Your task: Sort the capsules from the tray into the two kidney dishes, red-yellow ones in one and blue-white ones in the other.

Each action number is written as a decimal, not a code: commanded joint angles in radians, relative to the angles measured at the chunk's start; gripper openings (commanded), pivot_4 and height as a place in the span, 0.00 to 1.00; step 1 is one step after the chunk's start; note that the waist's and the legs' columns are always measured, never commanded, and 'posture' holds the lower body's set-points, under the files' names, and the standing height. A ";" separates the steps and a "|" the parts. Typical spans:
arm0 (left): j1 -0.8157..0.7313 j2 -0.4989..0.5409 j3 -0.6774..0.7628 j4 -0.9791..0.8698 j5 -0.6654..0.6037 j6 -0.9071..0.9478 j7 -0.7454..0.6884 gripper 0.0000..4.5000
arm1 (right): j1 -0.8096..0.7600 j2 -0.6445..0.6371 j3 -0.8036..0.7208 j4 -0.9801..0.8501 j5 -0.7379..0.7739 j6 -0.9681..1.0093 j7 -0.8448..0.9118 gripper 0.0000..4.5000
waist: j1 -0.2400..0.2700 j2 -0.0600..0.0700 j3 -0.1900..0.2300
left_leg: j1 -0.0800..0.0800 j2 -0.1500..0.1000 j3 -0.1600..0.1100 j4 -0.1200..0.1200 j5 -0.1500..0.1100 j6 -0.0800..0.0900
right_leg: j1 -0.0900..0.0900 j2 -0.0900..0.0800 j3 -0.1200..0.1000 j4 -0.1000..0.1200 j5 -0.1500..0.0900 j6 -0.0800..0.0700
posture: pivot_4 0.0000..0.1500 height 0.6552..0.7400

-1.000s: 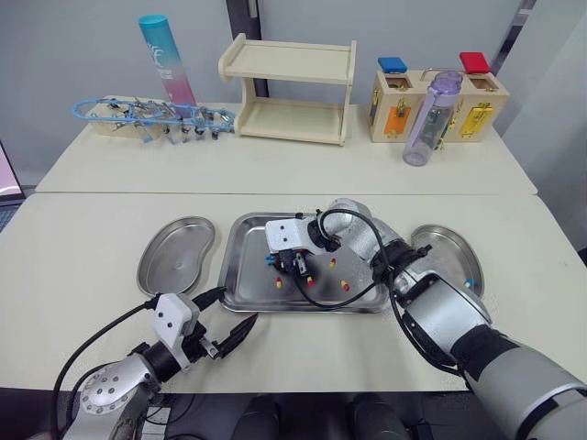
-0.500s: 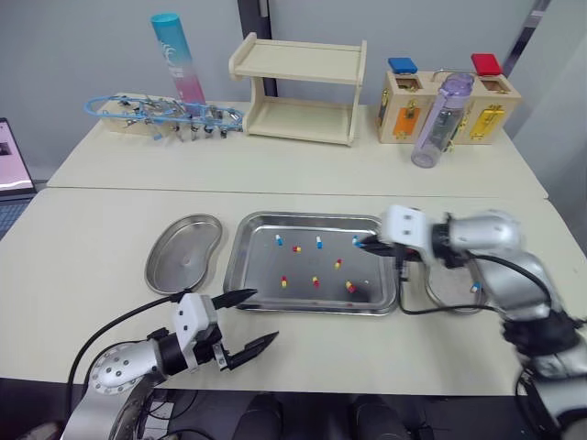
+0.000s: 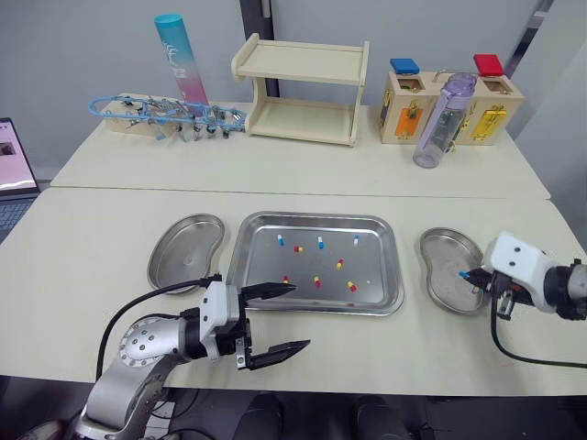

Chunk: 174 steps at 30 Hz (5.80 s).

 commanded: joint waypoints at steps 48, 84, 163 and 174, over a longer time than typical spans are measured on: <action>0.125 0.125 0.680 0.633 0.066 -0.056 0.262 1.00 | 0.438 0.080 -0.476 0.347 0.299 -0.410 0.017 0.99 | 0.003 -0.002 -0.001 | 0.003 0.000 -0.001 -0.001 0.000 0.000 | 0.004 0.000 -0.001 -0.002 0.000 0.000 | 1.00 1.00; 0.226 -0.078 0.264 0.034 0.022 0.056 0.218 1.00 | 0.268 -0.151 -0.433 0.235 0.430 -0.206 0.096 0.99 | -0.015 0.001 -0.002 | 0.005 0.000 0.001 0.000 0.000 0.000 | 0.008 0.000 0.000 -0.003 0.000 0.000 | 1.00 1.00; 0.170 0.010 0.188 0.055 0.027 -0.014 0.144 1.00 | -0.764 0.925 0.680 0.604 -0.039 -0.115 -0.477 0.00 | -0.039 0.000 -0.002 | 0.001 0.000 -0.005 -0.001 0.000 0.000 | -0.006 0.001 -0.002 0.002 0.000 0.000 | 1.00 1.00; 0.102 0.078 0.085 -0.039 -0.064 0.015 -0.065 1.00 | -0.391 0.481 0.365 -0.134 0.171 0.261 -0.310 0.00 | -0.021 0.001 -0.001 | 0.000 0.001 -0.004 -0.002 0.000 0.000 | -0.003 0.001 -0.001 0.000 0.000 0.000 | 1.00 1.00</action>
